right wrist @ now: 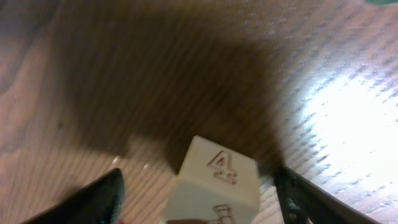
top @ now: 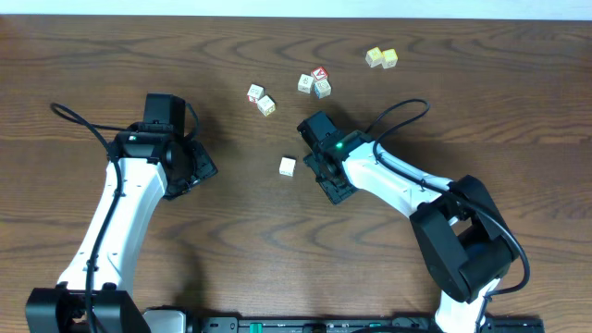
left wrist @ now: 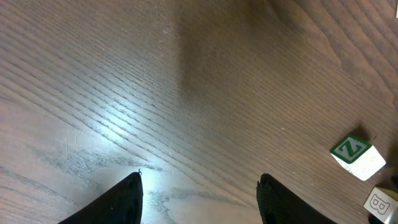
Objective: Lift 3 blocks
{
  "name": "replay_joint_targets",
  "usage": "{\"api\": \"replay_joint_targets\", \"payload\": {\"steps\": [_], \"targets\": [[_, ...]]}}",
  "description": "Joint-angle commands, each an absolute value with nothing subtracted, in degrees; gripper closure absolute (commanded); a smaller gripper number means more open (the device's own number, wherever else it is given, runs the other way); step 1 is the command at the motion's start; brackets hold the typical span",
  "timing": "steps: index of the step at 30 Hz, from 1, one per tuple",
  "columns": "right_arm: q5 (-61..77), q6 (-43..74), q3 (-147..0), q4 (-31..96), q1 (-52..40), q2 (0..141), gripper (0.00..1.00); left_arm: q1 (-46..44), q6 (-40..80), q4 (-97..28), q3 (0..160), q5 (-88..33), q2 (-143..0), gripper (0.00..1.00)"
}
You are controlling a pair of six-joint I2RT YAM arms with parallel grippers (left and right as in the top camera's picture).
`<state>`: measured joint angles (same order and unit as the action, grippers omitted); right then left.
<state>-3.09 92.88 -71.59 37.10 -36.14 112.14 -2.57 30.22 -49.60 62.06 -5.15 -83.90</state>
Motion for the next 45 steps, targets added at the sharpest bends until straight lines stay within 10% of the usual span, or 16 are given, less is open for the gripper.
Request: {"api": "replay_joint_targets", "payload": {"steps": [1, 17, 24, 45], "targets": [[-3.36, 92.49, -71.29, 36.84, -36.16, 113.51, 0.35, -2.33, 30.52, -49.89, 62.08, -4.21, -83.90, 0.40], [-0.47, 63.83, -71.68, 39.51, -26.17, 110.45, 0.89, -2.33, 30.52, -49.78, 62.08, -4.19, -83.90, 0.40], [10.98, 57.56, -71.68, 38.85, -24.03, 110.45, 0.36, -2.33, 30.52, -49.39, 62.08, -4.19, -83.90, 0.41], [13.54, 65.71, -71.68, 43.16, -27.81, 110.48, 0.36, -2.33, 30.52, -49.41, 62.08, -4.21, -83.90, 0.41]]}}
